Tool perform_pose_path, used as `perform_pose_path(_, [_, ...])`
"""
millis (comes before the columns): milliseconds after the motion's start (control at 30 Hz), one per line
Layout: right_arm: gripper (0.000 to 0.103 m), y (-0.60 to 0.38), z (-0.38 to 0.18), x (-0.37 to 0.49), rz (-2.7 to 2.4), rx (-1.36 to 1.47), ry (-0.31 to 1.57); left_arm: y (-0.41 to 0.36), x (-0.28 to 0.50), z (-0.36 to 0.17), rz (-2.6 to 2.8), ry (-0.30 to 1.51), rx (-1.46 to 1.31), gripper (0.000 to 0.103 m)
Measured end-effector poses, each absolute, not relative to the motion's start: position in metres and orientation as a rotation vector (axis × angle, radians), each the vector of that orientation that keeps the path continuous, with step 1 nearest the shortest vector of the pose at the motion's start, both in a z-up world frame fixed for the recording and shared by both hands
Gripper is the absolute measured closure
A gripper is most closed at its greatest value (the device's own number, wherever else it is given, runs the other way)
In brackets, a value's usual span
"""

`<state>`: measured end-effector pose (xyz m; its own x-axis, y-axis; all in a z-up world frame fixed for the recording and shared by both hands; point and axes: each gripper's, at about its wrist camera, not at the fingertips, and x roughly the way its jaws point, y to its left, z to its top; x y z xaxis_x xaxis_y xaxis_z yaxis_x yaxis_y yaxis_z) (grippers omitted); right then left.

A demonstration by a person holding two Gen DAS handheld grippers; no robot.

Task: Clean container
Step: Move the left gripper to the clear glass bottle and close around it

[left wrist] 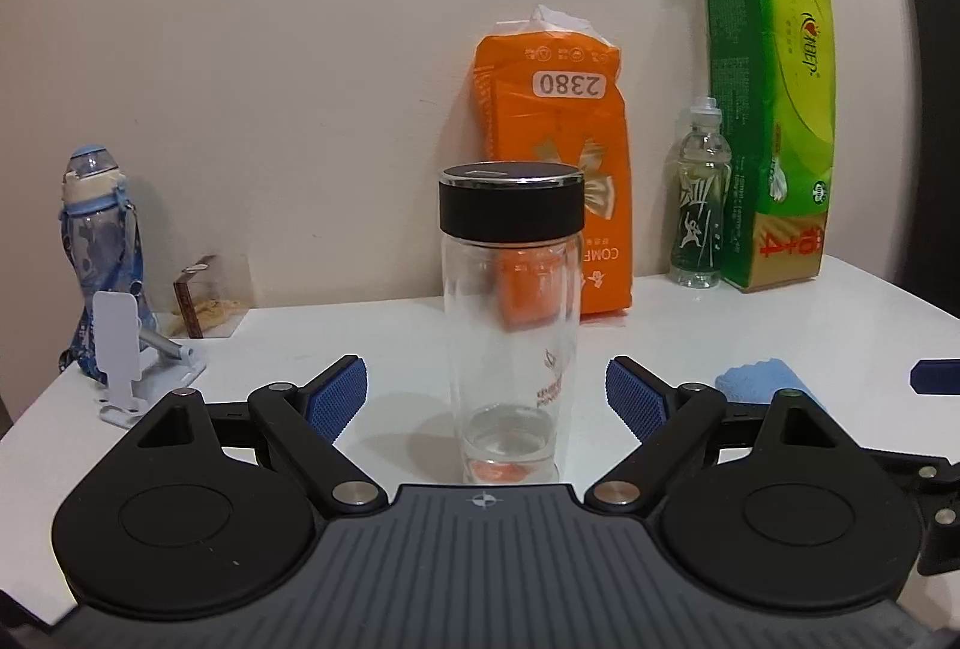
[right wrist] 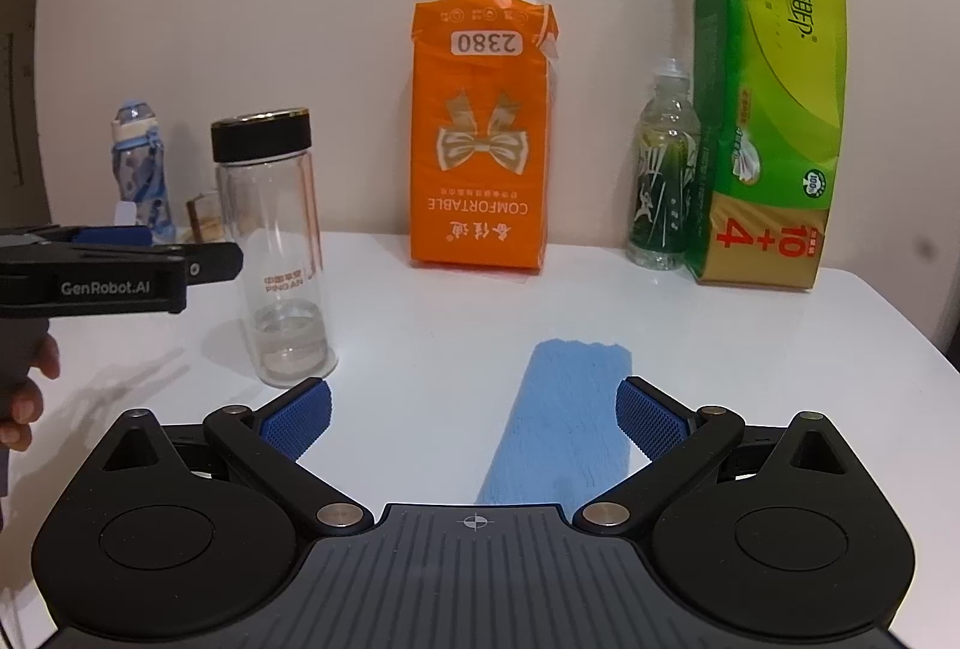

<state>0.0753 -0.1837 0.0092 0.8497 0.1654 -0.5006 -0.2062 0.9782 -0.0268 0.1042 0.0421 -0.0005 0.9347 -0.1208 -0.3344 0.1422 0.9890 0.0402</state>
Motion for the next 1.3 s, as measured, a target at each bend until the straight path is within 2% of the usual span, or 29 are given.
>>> perform_pose_path(367, [0.000,-0.185,0.005,0.091,0.189,-0.081,0.542,0.039,0.126,-0.006,-0.122,0.337,0.091,0.000])
perform_pose_path(1300, [0.000,-0.185,0.005,0.105,0.180,-0.096,0.537,0.048,0.167,-0.003,-0.296,0.330,-0.048,0.000])
